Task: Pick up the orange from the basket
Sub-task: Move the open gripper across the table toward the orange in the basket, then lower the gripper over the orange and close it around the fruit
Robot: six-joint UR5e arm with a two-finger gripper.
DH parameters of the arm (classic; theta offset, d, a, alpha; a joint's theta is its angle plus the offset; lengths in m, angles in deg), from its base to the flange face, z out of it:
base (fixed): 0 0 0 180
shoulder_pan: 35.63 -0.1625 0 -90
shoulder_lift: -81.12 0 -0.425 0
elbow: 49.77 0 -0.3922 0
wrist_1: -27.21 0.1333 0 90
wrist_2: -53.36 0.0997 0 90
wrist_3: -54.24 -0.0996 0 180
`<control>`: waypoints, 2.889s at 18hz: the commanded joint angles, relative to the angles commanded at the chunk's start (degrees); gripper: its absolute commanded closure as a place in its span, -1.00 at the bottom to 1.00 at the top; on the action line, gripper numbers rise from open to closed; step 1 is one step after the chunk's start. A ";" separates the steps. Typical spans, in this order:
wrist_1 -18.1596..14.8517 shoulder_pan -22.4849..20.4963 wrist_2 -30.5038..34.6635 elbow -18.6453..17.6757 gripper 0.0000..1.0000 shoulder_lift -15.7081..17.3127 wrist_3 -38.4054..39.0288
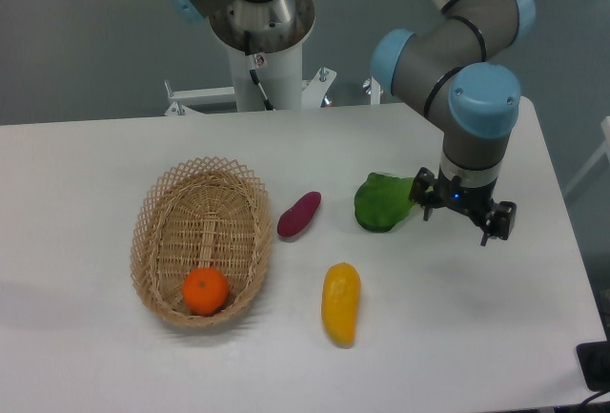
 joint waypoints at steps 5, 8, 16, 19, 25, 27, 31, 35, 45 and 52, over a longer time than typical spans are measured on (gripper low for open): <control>-0.09 2.11 -0.62 -0.26 -1.00 0.09 5.20; -0.35 5.44 -0.62 -0.09 -1.00 0.44 13.28; 0.00 13.00 -3.95 -1.23 -1.00 0.35 24.10; 0.00 15.55 -4.22 -1.58 -1.00 0.35 28.66; -0.26 20.47 -4.57 -1.76 -1.00 0.18 38.42; -0.26 22.14 -5.44 -2.45 -1.00 0.00 41.23; -0.53 23.90 -7.21 -2.63 -1.00 -0.53 45.19; -0.61 26.01 -6.86 -3.07 -1.00 -1.58 47.13; -0.26 27.86 -6.50 -4.31 -1.00 -4.39 49.07; 0.26 28.92 -6.50 -3.78 -1.00 -6.77 49.07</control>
